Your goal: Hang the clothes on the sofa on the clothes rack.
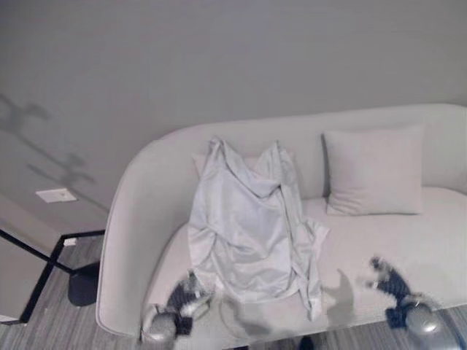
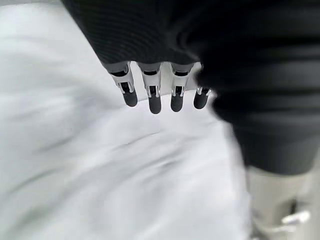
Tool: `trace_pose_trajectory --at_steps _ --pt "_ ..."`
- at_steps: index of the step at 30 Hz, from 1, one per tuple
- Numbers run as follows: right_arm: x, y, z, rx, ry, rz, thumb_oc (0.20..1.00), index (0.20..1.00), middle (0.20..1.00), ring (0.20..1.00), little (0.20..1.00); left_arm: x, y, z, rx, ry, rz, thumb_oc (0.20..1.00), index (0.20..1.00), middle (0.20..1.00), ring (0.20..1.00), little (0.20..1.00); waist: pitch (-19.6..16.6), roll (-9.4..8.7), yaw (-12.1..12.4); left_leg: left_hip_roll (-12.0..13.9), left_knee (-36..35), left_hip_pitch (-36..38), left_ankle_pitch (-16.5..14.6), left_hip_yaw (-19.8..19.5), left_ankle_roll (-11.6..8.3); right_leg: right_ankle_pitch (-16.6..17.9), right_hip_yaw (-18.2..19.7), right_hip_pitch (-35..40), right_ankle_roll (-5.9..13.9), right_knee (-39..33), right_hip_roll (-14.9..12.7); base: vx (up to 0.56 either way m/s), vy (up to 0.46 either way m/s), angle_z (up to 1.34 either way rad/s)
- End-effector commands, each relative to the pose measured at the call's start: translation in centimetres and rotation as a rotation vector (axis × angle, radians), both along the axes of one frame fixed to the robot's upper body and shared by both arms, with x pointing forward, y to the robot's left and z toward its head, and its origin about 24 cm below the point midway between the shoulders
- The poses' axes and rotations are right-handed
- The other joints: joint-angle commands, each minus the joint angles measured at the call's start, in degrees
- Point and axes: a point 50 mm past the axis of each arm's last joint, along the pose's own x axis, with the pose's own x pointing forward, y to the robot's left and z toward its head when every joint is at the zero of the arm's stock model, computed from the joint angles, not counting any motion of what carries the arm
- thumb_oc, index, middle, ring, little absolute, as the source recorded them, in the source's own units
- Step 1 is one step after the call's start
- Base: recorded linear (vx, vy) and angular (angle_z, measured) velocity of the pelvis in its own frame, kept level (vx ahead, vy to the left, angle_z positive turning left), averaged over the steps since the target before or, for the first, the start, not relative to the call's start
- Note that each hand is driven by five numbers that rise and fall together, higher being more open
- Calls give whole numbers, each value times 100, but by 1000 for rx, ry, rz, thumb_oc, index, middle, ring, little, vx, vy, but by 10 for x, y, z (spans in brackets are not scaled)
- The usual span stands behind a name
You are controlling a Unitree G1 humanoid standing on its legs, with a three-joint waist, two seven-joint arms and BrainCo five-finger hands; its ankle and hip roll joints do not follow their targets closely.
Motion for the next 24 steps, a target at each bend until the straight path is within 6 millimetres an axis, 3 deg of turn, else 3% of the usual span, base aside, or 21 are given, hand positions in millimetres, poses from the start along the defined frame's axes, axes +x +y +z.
trace_pose_trajectory --at_steps 1,5,9,10,11,12,14,16,18,20,24 --pt "44 14 42 -35 -217 79 1000 1000 1000 1000 1000 54 24 59 206 -230 4 1000 1000 1000 1000 1000 244 -312 27 0 61 160 -324 -62 -128 -193 -41 165 446 103 -523 0 0 0" --pt "86 30 94 -63 -401 158 1000 1000 1000 1000 1000 100 16 127 367 -451 -57 1000 1000 1000 1000 1000 392 -319 57 4 61 15 -272 -86 -160 -154 -45 41 458 103 -520 -60 -6 0" --pt "124 58 141 -50 -553 219 1000 1000 1000 1000 1000 135 1 181 436 -611 -67 1000 1000 1000 1000 1000 631 -308 72 5 61 -292 -151 -131 -186 -59 -48 -233 466 103 -514 -155 -11 5" --pt "142 71 162 -49 -600 239 1000 1000 1000 1000 1000 150 -8 208 477 -677 -73 1000 1000 1000 1000 1000 755 -302 72 -13 61 -494 -78 -156 -206 7 -48 -423 473 103 -496 -151 -11 7" --pt "143 71 163 -49 -603 239 1000 1000 1000 1000 1000 151 -8 209 477 -680 -72 1000 1000 1000 1000 1000 762 -304 69 -13 61 -505 -74 -157 -207 10 -48 -435 473 103 -497 -183 -14 5" --pt "156 80 180 -42 -634 244 1000 1000 1000 1000 1000 161 -14 229 505 -720 -71 1000 1000 1000 1000 1000 838 -289 79 -16 61 -677 -5 -176 -226 64 -53 -599 477 103 -485 -105 -7 4" --pt "163 84 187 -37 -640 246 1000 1000 1000 1000 1000 167 -17 238 514 -733 -70 1000 1000 1000 1000 1000 872 -284 77 -27 61 -771 33 -185 -233 94 -59 -689 477 103 -480 -101 -7 5" --pt "181 94 210 -34 -655 247 1000 1000 1000 1000 1000 181 -26 263 546 -759 -74 1000 1000 1000 1000 1000 985 -271 67 -33 61 -1041 137 -205 -262 181 -62 -939 489 103 -481 -107 -12 5" --pt "186 96 217 -34 -658 240 1000 1000 1000 1000 1000 185 -29 269 557 -757 -74 1000 1000 1000 1000 1000 1010 -265 68 -39 61 -1131 174 -218 -274 207 -56 -1024 491 103 -478 -68 -8 6" --pt "199 99 236 -33 -652 205 1000 1000 1000 1000 1000 197 -40 281 594 -735 -81 1000 1000 1000 1000 1000 1111 -240 71 -54 61 -1391 276 -226 -313 292 -54 -1266 504 103 -472 -84 -10 7" --pt "209 106 260 -40 -664 180 1000 1000 1000 1000 1000 206 -41 296 612 -707 -45 1000 1000 1000 1000 1000 1242 -223 66 -70 61 -1742 411 -244 -363 413 -37 -1594 537 103 -459 -52 -12 1"
